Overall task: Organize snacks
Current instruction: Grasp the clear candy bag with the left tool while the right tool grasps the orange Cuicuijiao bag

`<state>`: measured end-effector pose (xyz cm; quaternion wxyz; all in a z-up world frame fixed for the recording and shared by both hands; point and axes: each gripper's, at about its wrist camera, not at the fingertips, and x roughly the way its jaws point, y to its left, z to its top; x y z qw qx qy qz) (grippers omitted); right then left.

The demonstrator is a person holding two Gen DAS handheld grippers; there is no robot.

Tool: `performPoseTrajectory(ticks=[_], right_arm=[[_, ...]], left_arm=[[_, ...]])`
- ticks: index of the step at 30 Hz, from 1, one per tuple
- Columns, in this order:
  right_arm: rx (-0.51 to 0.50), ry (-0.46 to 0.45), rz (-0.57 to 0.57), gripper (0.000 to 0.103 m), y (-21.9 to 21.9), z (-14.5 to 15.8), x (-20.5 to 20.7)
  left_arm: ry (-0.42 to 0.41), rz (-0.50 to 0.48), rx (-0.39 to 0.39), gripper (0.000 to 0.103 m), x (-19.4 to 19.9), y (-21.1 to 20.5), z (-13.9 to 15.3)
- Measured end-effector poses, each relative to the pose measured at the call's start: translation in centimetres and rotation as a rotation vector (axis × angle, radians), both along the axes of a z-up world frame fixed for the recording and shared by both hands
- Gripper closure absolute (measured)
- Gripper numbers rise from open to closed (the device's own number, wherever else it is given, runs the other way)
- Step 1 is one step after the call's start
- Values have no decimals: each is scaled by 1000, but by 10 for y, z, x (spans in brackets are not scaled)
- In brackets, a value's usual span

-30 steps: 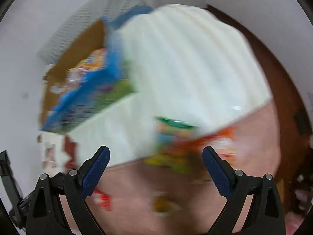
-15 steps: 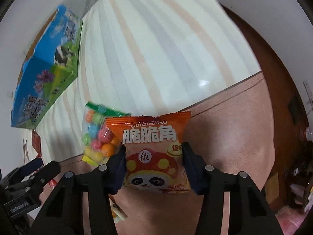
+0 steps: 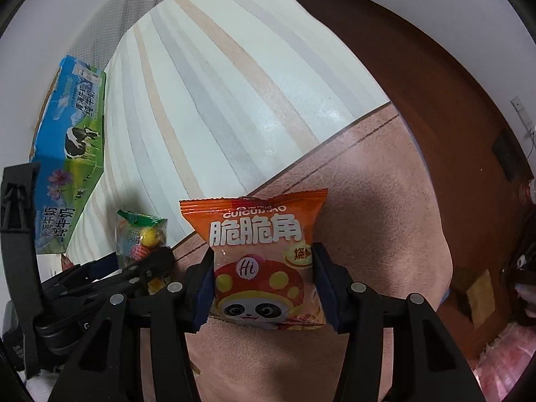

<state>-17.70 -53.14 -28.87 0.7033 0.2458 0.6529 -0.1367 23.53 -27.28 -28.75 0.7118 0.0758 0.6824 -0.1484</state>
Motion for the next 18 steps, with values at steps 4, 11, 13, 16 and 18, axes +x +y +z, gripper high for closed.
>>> performPoseTrajectory(ticks=[4, 11, 13, 16, 18], right_arm=[[20, -10, 41, 47, 20, 3, 2], [42, 11, 195, 47, 79, -4, 11], [31, 22, 211, 45, 87, -9, 13], [44, 35, 199, 43, 86, -15, 15], [56, 40, 192, 43, 86, -17, 16]], left_arm=[[-1, 63, 4, 51, -5, 31, 5], [41, 204, 5, 51, -9, 88, -8], [58, 209, -10, 51, -9, 94, -15], [61, 220, -13, 51, -8, 95, -19], [57, 221, -11, 51, -10, 95, -21]])
